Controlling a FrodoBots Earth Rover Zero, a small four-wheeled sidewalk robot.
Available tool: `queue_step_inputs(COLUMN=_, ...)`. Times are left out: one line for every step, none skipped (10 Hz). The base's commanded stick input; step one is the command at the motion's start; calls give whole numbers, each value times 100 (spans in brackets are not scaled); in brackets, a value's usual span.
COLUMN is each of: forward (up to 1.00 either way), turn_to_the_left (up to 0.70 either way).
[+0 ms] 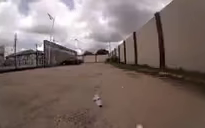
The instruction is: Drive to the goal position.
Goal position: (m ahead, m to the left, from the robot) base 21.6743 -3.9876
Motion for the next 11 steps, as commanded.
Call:
queue_step_inputs(forward=50, turn_to_the_left=-1)
queue_step_inputs(forward=50, turn_to_the_left=-1)
queue_step_inputs(forward=50, turn_to_the_left=-1)
queue_step_inputs(forward=50, turn_to_the_left=-1)
queue_step_inputs(forward=50, turn_to_the_left=-1)
queue_step_inputs(forward=50, turn_to_the_left=-1)
queue_step_inputs(forward=50, turn_to_the_left=-1)
queue_step_inputs(forward=50, turn_to_the_left=-1)
queue_step_inputs(forward=50, turn_to_the_left=-1)
queue_step_inputs(forward=50, turn_to_the_left=-1)
queue_step_inputs(forward=50, turn_to_the_left=-1)
